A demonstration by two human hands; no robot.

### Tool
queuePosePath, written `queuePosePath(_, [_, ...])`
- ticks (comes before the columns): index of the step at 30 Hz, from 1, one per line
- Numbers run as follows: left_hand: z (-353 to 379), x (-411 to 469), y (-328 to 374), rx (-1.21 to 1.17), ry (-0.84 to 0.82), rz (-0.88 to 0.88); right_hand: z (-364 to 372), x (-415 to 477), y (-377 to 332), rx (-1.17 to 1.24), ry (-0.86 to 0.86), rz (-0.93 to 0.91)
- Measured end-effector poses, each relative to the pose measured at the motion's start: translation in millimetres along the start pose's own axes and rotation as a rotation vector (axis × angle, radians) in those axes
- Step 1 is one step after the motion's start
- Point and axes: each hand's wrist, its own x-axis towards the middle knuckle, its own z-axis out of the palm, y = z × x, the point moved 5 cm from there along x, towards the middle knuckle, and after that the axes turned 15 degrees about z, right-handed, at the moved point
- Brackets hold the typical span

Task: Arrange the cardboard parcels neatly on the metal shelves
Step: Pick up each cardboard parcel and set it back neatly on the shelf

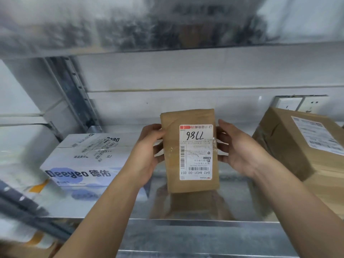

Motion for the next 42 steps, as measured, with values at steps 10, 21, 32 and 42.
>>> queuePosePath(10, [13.2,-1.0,16.7,0.056,0.027,-0.123,-6.6,-13.6,-12.9,0.014,0.098,-0.015])
queuePosePath(21, [31.8,-1.8,19.5,0.212,-0.061,-0.154,1.2,-15.2,-15.5,-0.226,0.072,-0.012])
queuePosePath(32, [27.6,0.8,16.9,0.240,-0.071,-0.172,2.5,-9.1,-15.5,-0.244,0.038,-0.004])
queuePosePath(42, [30.1,0.4,19.0,0.307,-0.058,-0.126,3.0,-8.6,-17.6,-0.300,0.071,-0.029])
